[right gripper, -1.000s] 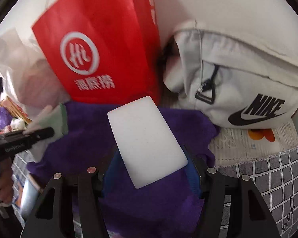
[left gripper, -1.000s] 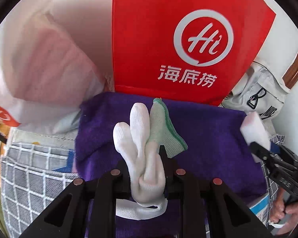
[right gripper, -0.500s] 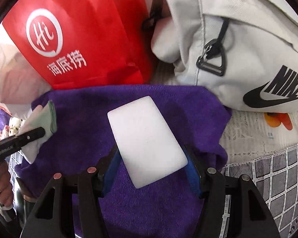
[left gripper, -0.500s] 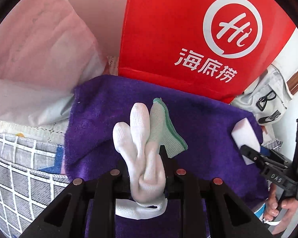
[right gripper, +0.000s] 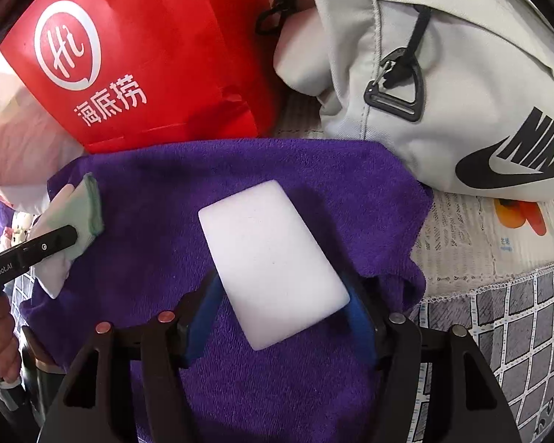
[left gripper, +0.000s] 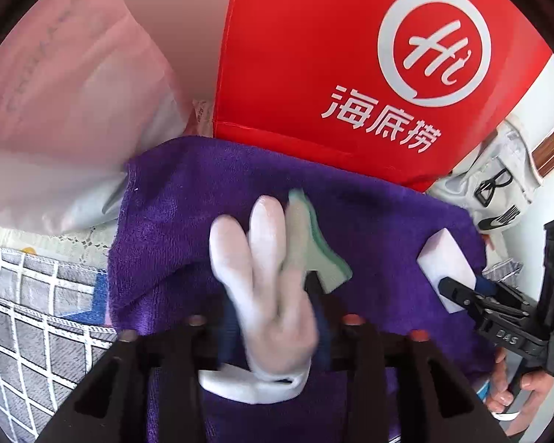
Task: Organize soft objects
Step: 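Carry the glove and sponge over the purple towel with both grippers, then open both grippers to drop the glove and sponge onto the purple towel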
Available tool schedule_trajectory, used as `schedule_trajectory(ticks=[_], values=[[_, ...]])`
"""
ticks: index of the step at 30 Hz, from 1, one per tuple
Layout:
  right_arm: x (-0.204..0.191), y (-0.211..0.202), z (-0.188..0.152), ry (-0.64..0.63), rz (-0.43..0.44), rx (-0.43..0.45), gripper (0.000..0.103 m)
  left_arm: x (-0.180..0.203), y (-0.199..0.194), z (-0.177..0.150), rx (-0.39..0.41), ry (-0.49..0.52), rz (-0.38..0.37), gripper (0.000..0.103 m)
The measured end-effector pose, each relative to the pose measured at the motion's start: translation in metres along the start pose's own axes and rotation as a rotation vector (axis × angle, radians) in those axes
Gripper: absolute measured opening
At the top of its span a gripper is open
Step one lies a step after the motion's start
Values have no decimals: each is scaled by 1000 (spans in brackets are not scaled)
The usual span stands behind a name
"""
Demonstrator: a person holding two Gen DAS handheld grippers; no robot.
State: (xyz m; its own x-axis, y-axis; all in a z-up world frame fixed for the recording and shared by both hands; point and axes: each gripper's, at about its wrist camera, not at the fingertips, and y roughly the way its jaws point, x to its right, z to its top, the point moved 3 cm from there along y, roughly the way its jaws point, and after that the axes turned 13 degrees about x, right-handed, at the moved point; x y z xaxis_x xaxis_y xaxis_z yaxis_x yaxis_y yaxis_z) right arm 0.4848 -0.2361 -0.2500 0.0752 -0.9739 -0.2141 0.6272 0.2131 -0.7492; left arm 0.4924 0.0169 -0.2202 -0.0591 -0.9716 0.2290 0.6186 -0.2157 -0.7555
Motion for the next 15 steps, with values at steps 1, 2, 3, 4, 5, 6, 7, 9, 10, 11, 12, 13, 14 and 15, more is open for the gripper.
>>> schedule_trajectory(ticks=[1, 2, 3, 4, 5, 6, 7, 9, 10, 11, 12, 13, 14, 15], values=[[-2, 5, 6, -1, 5, 1, 72, 2, -1, 0, 5, 8, 4, 57], [-3, 5, 7, -7, 8, 4, 73, 4, -3, 1, 22, 13, 7, 63], [-5, 5, 7, -12, 8, 6, 75, 5, -5, 2, 32, 13, 9, 63], [-9, 3, 7, -17, 7, 8, 77, 3, -8, 4, 39, 13, 8, 63], [-11, 2, 8, -24, 5, 13, 78, 4, -9, 4, 41, 11, 5, 63], [-13, 0, 8, -37, 1, 22, 80, 4, -10, 5, 42, 8, 3, 63], [-15, -2, 9, -49, -1, 30, 81, 4, -11, 5, 44, 4, 2, 63], [-19, -7, 9, -64, 0, 47, 82, 2, -13, 5, 42, -2, 4, 63], [-22, -10, 9, -68, -1, 59, 82, 2, -13, 5, 41, -7, 4, 63], [-23, -15, 9, -69, -3, 78, 82, 2, -14, 5, 41, -10, 5, 63], [-25, -19, 11, -68, -5, 93, 82, -1, -17, 5, 42, -15, 5, 63], [-25, -22, 14, -66, -7, 109, 82, -1, -19, 5, 43, -18, 5, 63], [-26, -29, 15, -63, -11, 129, 82, -1, -21, 5, 45, -21, 5, 63], [-25, -33, 18, -61, -11, 140, 82, -1, -24, 6, 48, -24, 7, 63]])
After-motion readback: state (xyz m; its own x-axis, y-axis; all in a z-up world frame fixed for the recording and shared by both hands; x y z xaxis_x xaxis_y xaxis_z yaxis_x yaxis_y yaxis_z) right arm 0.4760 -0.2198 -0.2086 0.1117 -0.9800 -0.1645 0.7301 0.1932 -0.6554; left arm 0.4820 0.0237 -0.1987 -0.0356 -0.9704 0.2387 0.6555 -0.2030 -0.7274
